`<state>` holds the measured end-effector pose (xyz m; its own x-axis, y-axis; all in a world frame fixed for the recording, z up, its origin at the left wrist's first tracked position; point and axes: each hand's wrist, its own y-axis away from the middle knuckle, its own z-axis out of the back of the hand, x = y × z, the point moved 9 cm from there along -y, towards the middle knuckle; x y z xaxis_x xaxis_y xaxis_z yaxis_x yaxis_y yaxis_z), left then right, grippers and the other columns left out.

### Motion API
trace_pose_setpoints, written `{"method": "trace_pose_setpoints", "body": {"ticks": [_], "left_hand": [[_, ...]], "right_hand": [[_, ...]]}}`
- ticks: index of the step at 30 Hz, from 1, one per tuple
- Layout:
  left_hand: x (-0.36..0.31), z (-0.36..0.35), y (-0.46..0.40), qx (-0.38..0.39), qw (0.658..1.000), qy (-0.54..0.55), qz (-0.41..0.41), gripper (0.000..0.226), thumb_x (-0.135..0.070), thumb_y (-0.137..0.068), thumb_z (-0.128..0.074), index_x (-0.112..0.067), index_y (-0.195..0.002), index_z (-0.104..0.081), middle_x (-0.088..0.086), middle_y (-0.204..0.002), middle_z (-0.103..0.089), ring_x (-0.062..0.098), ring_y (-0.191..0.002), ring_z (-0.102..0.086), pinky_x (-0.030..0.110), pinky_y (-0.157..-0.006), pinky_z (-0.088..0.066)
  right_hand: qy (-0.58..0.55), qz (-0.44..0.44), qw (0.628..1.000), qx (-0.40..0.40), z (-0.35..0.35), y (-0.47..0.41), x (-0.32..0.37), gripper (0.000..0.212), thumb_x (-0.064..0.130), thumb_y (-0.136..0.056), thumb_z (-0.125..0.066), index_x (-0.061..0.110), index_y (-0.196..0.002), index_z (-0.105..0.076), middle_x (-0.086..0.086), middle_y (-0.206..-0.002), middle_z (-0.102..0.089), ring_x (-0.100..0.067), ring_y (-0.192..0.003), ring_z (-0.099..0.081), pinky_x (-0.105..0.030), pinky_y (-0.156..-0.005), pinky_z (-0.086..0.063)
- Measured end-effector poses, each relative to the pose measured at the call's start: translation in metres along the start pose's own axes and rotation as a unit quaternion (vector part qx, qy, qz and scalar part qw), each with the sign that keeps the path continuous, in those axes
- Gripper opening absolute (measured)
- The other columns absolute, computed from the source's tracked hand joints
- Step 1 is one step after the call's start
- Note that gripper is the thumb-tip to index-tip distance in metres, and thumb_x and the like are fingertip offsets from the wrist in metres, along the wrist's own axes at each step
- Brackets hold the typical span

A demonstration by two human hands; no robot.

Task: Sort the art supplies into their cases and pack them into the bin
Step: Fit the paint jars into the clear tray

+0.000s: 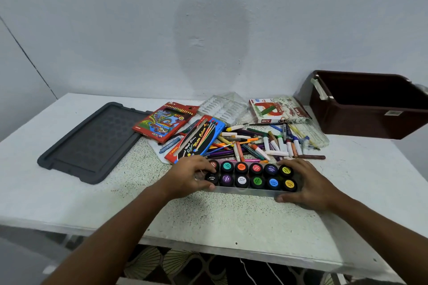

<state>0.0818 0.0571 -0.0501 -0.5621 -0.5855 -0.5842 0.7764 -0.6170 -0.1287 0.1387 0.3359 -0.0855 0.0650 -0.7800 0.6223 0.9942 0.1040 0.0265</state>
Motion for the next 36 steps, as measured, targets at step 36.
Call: {"method": "trace_pose_setpoints", "body": {"ticks": [36], "left_hand": [[0.023,0.004,0.029,-0.303,0.948,-0.098,-0.018,0.023,-0.024,-0.084,-0.056,-0.008,-0.09,-0.072,0.005,-0.096,-0.061,0.026,-0.099,-0.05,0.023,-0.093,-0.031]], "right_hand": [[0.115,-0.258,0.944,-0.168,0.078,-0.055,-0.066,0.062,0.054,-0.083,-0.065,0.025,-0.134,-0.045,-0.02,-0.144,-0.036,-0.037,-0.135,-0.025,-0.046,-0.105,-0.033]]}}
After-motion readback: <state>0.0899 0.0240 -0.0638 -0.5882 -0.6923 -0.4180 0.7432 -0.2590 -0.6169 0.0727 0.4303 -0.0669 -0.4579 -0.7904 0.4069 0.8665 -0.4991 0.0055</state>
